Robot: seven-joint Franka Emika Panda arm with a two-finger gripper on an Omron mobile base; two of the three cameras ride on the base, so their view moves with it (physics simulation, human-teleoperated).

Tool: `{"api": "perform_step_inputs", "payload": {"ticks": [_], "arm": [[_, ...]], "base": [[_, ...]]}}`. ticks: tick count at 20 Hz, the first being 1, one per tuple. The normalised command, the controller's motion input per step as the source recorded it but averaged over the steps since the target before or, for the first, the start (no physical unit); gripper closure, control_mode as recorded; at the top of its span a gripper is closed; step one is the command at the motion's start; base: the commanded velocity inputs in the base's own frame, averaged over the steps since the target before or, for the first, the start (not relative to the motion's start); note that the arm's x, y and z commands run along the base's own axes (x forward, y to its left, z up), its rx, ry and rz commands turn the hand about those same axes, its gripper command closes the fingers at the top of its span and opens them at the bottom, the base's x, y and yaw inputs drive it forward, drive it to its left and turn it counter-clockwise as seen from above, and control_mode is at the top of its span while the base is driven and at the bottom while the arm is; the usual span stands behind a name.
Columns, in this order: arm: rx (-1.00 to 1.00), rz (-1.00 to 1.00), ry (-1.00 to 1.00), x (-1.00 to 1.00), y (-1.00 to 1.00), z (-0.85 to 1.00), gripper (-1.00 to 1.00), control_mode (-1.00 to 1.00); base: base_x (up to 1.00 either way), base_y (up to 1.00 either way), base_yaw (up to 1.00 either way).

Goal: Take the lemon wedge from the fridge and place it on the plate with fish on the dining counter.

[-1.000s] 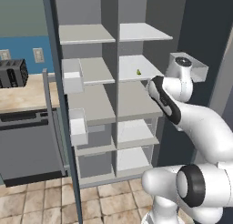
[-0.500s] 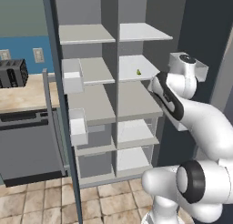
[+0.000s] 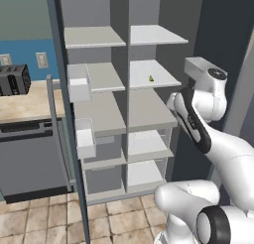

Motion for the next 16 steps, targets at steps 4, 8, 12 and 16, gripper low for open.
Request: {"api": "perform_step_inputs", "payload": {"ticks": [4, 8, 12, 16], "arm": [[0.00, 0.00, 0.00, 0.00, 0.00, 0.00, -1.00, -1.00], [0.00, 0.00, 0.00, 0.00, 0.00, 0.00, -1.00, -1.00], [0.00, 0.00, 0.00, 0.00, 0.00, 0.00, -1.00, -1.00], [0.00, -0.04, 0.00, 0.12, -0.20, 0.00, -1.00, -1.00]], "base": [[0.00, 0.00, 0.00], [0.00, 0.00, 0.00], [0.00, 0.00, 0.00], [0.00, 0.00, 0.00]]}}
